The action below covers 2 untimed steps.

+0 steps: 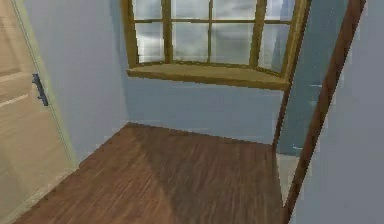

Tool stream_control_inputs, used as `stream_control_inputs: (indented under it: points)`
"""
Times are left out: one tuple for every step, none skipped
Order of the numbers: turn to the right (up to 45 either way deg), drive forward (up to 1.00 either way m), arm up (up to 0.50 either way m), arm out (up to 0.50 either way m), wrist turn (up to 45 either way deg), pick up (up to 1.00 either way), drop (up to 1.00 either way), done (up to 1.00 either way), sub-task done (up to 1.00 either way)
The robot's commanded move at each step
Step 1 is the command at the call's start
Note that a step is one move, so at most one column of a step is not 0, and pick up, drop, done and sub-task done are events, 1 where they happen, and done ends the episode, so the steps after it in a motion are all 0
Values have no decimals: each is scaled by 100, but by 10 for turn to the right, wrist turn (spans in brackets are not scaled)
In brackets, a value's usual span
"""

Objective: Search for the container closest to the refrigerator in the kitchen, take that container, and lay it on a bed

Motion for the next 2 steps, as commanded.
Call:
stream_control_inputs:
  points:
    - [0,100,0,0,0,0,0,0,0]
    - [30,0,0,0,0,0,0,0,0]
